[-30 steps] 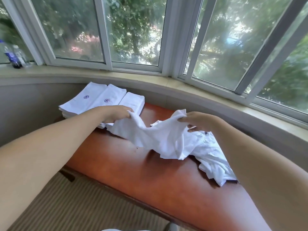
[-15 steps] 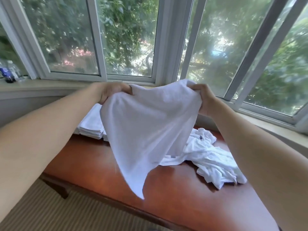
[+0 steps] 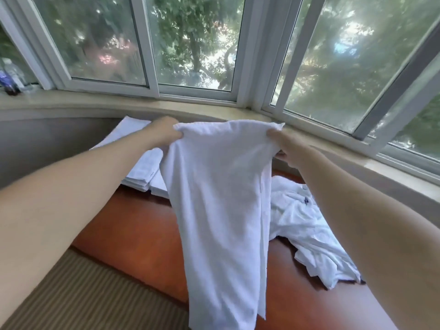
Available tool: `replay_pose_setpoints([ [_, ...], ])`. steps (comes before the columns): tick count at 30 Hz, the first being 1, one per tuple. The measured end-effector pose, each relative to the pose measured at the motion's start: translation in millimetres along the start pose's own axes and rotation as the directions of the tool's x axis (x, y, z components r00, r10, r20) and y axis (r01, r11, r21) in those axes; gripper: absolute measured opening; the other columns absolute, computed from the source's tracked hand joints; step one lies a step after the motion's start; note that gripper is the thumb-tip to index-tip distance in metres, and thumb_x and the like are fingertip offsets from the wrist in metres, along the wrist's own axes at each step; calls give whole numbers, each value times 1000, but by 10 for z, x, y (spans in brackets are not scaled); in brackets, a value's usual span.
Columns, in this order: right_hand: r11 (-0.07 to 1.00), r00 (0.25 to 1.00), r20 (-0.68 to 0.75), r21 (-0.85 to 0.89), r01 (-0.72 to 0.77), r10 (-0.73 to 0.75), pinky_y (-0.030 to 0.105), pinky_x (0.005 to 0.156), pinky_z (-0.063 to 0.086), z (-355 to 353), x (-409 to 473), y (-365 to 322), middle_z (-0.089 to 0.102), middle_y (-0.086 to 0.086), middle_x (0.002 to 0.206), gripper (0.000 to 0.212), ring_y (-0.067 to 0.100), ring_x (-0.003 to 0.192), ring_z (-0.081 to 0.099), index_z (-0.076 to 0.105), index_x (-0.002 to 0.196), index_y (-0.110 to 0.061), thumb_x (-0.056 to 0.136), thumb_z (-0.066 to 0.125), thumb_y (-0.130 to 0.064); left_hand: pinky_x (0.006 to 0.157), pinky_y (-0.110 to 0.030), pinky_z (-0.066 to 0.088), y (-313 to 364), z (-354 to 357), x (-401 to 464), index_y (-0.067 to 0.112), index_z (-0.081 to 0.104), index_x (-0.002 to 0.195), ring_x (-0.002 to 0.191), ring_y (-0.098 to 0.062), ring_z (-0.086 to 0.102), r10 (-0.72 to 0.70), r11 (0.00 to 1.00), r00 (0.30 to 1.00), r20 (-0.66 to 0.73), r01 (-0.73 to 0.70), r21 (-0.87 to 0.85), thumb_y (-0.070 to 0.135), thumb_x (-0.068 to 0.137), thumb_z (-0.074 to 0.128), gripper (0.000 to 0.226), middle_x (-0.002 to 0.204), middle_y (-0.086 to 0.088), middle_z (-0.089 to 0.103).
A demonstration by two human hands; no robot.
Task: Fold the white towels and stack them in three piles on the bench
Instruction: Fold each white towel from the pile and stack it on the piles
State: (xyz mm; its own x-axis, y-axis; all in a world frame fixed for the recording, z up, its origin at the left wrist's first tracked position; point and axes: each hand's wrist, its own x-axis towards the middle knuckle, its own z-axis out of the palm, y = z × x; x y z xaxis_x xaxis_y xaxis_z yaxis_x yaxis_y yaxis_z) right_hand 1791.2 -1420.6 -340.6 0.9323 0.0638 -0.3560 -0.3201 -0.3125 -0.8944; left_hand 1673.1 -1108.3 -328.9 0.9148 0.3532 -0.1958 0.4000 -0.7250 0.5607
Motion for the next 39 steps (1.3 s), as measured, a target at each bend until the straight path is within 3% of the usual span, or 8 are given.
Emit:
replay_pose_setpoints([
  [3, 996, 999, -36, -81, -22, 19, 63, 63, 58, 189, 482, 253, 71, 9, 85, 17, 37, 67, 71, 68, 87, -21, 82, 71, -38, 65, -32, 36, -209, 332, 450, 11, 55, 73, 80, -32, 59, 19, 969, 999, -38, -9, 246, 13, 95, 40, 26, 79, -9, 59],
  [6, 989, 997, -50, -141, 50, -57, 44, 46, 55, 295, 881, 479, 68, 3, 74, 12, 33, 57, 66, 69, 84, -21, 81, 67, -33, 68, -35, 42, -451, 585, 799, 15, 56, 73, 84, -33, 58, 26, 955, 998, -61, -7, 297, 20, 96, 41, 28, 81, -5, 59],
  [9, 985, 987, -88, -127, 119, -131, 29, 52, 48, 367, 1120, 616, 64, -12, 60, 11, 16, 60, 61, 69, 73, -26, 81, 61, -29, 74, -41, 47, -627, 741, 998, 17, 59, 81, 85, -30, 57, 45, 969, 989, -138, -9, 248, 25, 100, 40, 29, 83, -2, 60],
  [13, 980, 989, -60, -154, 124, -134, 27, 57, 44, 406, 1235, 819, 61, -13, 63, 18, 12, 62, 55, 69, 74, -28, 80, 56, -16, 68, -36, 43, -796, 920, 1040, 19, 65, 90, 85, -27, 59, 122, 985, 986, -115, -106, 139, 16, 96, 45, 21, 89, 0, 66],
  [17, 913, 988, 18, -380, 151, -156, 29, 63, 44, 317, 1128, 1193, 63, -5, 76, 26, 17, 69, 56, 67, 91, -21, 78, 50, -8, 70, -34, 40, -1026, 1259, 818, 23, 64, 115, 88, -30, 56, 138, 956, 990, 2, -134, 259, 14, 97, 52, 23, 98, -2, 63],
  [25, 638, 990, 84, -770, -7, 112, 33, 71, 39, -50, 677, 2570, 54, 3, 76, 16, 30, 85, 56, 50, 77, -11, 93, 54, -7, 63, -37, 44, -1494, 2198, -65, 28, 46, 92, 75, -21, 50, 215, 863, 935, 281, -317, 394, 22, 98, 52, 11, 83, 8, 49],
  [31, 722, 972, 140, -691, -42, 190, 28, 56, 30, -207, 174, 3701, 56, 12, 73, 26, 24, 66, 48, 60, 75, -7, 89, 48, 11, 52, -33, 30, -1907, 3138, -699, 25, 51, 107, 75, -19, 46, 109, 766, 835, 539, -416, 491, -13, 84, 46, 44, 99, 6, 43],
  [39, 803, 940, 5, -521, -288, 340, 31, 72, 51, -235, -38, 4316, 72, -1, 86, 30, 19, 79, 69, 66, 88, -24, 86, 43, -5, 67, -38, 47, -2213, 3629, -1129, 23, 55, 107, 86, -20, 49, 131, 807, 832, 539, -406, 429, 4, 96, 44, 24, 99, 5, 47],
])
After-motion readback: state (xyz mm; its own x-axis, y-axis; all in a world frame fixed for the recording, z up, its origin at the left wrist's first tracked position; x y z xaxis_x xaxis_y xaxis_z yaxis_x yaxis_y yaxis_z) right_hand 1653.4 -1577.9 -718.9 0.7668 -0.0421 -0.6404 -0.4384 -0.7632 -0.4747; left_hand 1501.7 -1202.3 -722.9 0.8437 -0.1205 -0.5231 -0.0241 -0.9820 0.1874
